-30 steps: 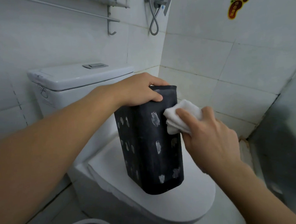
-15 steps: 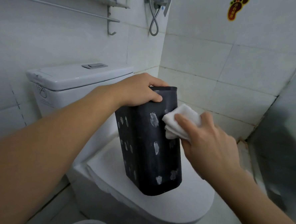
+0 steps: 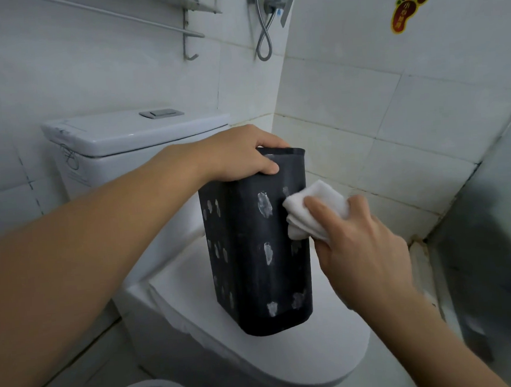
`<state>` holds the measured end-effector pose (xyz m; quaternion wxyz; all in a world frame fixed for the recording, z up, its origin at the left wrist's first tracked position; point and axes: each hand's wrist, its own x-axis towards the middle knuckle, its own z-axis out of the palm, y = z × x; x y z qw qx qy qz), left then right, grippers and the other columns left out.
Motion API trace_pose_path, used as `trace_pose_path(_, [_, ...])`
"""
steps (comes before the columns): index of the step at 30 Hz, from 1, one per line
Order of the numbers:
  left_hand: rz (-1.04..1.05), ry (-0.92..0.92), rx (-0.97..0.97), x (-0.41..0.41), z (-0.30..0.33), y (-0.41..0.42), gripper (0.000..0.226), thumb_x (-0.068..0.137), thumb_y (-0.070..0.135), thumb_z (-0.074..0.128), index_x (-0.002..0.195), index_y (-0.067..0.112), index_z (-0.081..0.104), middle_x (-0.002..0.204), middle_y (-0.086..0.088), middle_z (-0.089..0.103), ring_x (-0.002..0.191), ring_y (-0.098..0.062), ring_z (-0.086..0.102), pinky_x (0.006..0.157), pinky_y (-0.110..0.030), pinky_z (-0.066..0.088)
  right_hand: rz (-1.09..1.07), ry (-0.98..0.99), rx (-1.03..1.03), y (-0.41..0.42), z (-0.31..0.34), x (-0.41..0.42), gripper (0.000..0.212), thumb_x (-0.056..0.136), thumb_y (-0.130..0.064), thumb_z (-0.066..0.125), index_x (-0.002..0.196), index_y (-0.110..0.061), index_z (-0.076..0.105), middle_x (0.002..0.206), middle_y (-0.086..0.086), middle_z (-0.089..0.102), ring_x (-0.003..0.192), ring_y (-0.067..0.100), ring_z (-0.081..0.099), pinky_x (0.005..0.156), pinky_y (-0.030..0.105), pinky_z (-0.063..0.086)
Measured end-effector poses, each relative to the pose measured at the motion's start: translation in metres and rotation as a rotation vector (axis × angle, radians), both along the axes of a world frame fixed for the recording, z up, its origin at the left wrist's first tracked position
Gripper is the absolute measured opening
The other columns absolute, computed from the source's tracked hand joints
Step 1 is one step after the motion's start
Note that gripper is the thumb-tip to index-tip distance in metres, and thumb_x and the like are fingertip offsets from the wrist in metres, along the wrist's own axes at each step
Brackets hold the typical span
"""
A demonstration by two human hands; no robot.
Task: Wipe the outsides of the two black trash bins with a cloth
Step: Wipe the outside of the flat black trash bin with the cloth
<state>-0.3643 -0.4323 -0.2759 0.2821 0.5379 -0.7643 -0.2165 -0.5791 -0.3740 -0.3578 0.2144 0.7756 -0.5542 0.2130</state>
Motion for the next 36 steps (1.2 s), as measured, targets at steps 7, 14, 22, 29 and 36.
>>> trace_pose_path(7, [0.013,-0.068,-0.044,-0.014,0.002,0.001,0.042,0.089,0.020,0.064,0.127,0.040,0.063,0.125,0.016,0.065,0.112,-0.005,0.059,0.101,-0.026,0.044,-0.056,-0.022,-0.090,-0.025,0.024,0.005,0.036,0.088,-0.028,0.059,0.120,-0.040,0.049,0.092,0.002,0.030,0.055,0.021,0.028,0.047,0.028,0.025])
trace_pose_path(14, [0.062,-0.121,-0.038,-0.006,0.001,-0.004,0.043,0.088,0.025,0.063,0.125,0.047,0.062,0.121,0.018,0.066,0.110,-0.009,0.060,0.103,-0.037,0.046,-0.070,0.062,-0.045,-0.011,0.010,0.008,0.042,0.075,-0.015,0.069,0.111,-0.033,0.054,0.085,0.006,0.037,0.054,0.023,0.036,0.042,0.024,0.022])
trace_pose_path(22, [0.149,-0.469,-0.181,-0.011,0.005,-0.004,0.053,0.098,0.039,0.053,0.148,0.045,0.035,0.149,0.009,0.047,0.134,-0.022,0.043,0.102,-0.036,0.038,-0.044,0.010,-0.009,-0.009,-0.007,0.000,0.043,0.071,-0.019,0.077,0.107,-0.033,0.057,0.081,0.004,0.037,0.048,0.021,0.031,0.040,0.021,0.020])
trace_pose_path(29, [0.108,-0.309,-0.082,0.002,0.005,0.004,0.060,0.083,0.024,0.071,0.137,0.037,0.049,0.121,0.009,0.058,0.111,-0.017,0.054,0.097,-0.038,0.046,-0.078,0.013,0.002,-0.018,-0.008,-0.001,0.036,0.083,-0.028,0.067,0.114,-0.039,0.052,0.087,0.002,0.036,0.050,0.019,0.031,0.039,0.023,0.027])
trace_pose_path(36, [0.044,-0.204,-0.080,-0.005,0.005,-0.002,0.069,0.076,0.013,0.077,0.136,0.036,0.055,0.123,0.012,0.062,0.110,-0.014,0.058,0.099,-0.038,0.047,-0.096,0.063,-0.073,-0.040,0.036,0.011,0.035,0.088,-0.023,0.054,0.118,-0.038,0.046,0.092,0.003,0.028,0.059,0.022,0.034,0.046,0.027,0.020])
